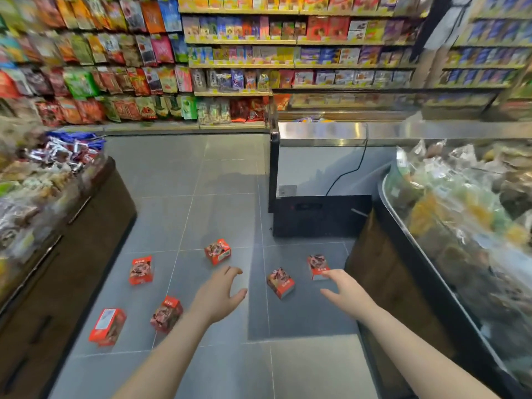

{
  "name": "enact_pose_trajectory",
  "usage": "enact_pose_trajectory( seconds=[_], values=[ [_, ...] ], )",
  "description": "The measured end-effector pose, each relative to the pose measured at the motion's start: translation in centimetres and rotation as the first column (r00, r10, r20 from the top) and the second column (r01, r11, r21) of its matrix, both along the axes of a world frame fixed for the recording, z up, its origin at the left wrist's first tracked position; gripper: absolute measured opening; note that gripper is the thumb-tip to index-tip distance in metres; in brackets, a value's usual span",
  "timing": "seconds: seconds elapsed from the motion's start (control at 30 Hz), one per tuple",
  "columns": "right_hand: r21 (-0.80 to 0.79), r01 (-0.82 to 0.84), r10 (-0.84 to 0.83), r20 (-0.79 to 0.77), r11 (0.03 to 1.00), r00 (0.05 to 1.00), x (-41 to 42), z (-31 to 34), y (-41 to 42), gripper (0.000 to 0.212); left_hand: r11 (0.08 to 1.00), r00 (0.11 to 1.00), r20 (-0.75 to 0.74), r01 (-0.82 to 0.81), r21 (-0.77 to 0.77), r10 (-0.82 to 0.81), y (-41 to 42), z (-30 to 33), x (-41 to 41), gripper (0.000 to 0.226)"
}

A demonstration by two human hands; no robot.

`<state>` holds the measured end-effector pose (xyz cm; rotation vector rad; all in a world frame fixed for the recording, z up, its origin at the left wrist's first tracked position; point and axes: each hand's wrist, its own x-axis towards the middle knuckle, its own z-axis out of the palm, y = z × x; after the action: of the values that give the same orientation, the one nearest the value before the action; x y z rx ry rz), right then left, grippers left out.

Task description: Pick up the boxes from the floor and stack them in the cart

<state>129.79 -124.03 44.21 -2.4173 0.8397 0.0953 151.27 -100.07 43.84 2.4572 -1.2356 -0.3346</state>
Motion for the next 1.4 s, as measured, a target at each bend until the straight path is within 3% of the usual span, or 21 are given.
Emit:
enact_pose_trajectory(
  seconds=[0.4, 0.5, 0.67, 0.83, 0.93, 1.07, 1.17, 1.3, 1.4],
  values=[
    [0.060, -0.100, 0.107, -0.132, 0.993, 0.985, 11.9, -6.0, -14.4, 0.050, 0.989, 0.975, -0.173, -0.122, 0.088, 0.136, -11.3, -6.9, 10.2, 0.044],
    [0.086, -0.092, 0.105, -0.159, 0.992, 0.982, 15.9, -8.7, -17.8, 0.050, 0.985, 0.946, -0.289, -0.118, 0.124, 0.150, -14.7, -10.1, 14.0, 0.063],
    [0.136, -0.001, 0.027, -0.191, 0.991, 0.981, 21.1, -12.8, -23.6, 0.052, 0.967, 0.917, -0.365, -0.075, 0.242, 0.162, -21.5, -16.6, 20.1, 0.079],
    [0.180, 0.117, -0.074, -0.228, 0.977, 0.971, 22.6, -17.5, -28.3, 0.051, 0.958, 0.927, -0.369, 0.037, 0.285, 0.074, -28.6, -20.3, 23.4, 0.062],
    [0.205, 0.219, -0.159, -0.273, 0.954, 0.949, 22.2, -21.1, -30.3, 0.054, 0.940, 0.920, -0.390, 0.101, 0.326, 0.037, -31.4, -23.3, 24.0, 0.066],
    [0.250, 0.282, -0.196, -0.317, 0.926, 0.928, 21.8, -28.0, -31.7, 0.058, 0.941, 0.892, -0.449, 0.099, 0.323, 0.061, -33.7, -29.8, 23.9, 0.075],
    [0.294, 0.280, -0.170, -0.349, 0.914, 0.922, 22.1, -34.5, -31.4, 0.062, 0.930, 0.876, -0.468, 0.070, 0.362, 0.117, -34.3, -36.2, 23.6, 0.061],
    [0.330, 0.229, -0.106, -0.351, 0.916, 0.930, 23.9, -45.1, -29.7, 0.074, 0.929, 0.860, -0.463, -0.032, 0.370, 0.214, -34.1, -46.1, 23.3, 0.068],
    [0.370, 0.162, -0.019, -0.362, 0.915, 0.932, 26.6, -53.4, -28.1, 0.077, 0.916, 0.846, -0.449, -0.109, 0.385, 0.289, -33.3, -53.3, 22.9, 0.049]
  ],
)
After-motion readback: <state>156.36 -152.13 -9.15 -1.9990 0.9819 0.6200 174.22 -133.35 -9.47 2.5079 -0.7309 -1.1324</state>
